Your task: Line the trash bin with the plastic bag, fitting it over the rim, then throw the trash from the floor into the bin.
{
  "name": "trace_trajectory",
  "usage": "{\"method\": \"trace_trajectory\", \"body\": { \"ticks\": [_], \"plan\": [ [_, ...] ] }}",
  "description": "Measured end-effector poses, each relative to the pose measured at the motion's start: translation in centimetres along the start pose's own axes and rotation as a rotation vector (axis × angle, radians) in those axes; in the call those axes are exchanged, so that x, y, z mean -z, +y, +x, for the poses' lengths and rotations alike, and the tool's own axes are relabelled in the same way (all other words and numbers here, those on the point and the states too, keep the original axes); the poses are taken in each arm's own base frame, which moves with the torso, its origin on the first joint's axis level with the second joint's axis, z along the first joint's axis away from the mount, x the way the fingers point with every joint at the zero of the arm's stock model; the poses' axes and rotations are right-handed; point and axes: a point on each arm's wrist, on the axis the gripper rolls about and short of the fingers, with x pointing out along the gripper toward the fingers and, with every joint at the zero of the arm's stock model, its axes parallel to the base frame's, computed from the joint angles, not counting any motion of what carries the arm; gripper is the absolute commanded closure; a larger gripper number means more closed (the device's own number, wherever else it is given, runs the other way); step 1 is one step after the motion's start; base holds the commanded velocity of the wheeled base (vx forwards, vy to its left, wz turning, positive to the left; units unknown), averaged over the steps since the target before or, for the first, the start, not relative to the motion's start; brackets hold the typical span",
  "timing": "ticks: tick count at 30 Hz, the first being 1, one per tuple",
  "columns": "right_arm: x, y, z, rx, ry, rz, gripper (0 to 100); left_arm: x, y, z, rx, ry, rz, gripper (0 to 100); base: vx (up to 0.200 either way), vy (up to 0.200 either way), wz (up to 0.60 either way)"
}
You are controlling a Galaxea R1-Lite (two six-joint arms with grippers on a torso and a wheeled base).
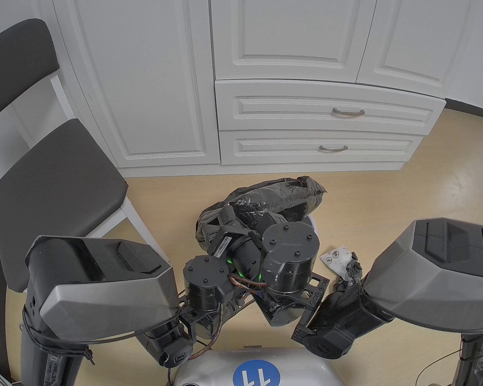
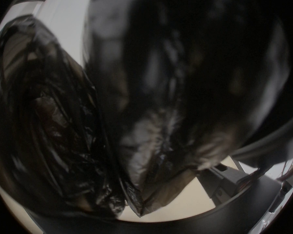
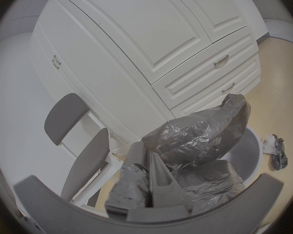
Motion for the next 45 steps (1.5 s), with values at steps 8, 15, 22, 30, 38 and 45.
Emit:
{"method": "trace_trajectory", "body": {
  "ticks": [8,15,22,30,38,45],
  "plan": [
    [-0.3,-0.1,0.1,0.004,-0.007,0.002,100,0.1,0.2,0.7,-0.044,-0.028,-0.004,100,0.0,0.0,0.0],
    [-0.9,-0.9,0.5,0.028,-0.022,-0.018,100,0.0,0.5,0.6,-0.05,-0.027,-0.004,100,0.0,0.0,0.0],
    [-2.0,-2.2,0.9,0.062,-0.039,-0.07,100,-0.1,0.5,0.4,-0.052,-0.025,-0.004,100,0.0,0.0,0.0],
    [-2.4,-2.5,0.5,0.062,-0.032,-0.085,0,-0.1,0.5,0.4,-0.052,-0.024,-0.005,100,0.0,0.0,0.0],
    [-4.4,-3.1,-0.9,0.076,0.038,-0.145,0,-0.4,0.8,0.5,-0.056,-0.032,-0.007,100,0.0,0.0,0.0],
    [-8.3,-4.3,-2.9,0.112,0.115,-0.208,0,-0.7,0.9,0.4,-0.056,-0.04,-0.009,100,0.0,0.0,0.0]
  ]
}}
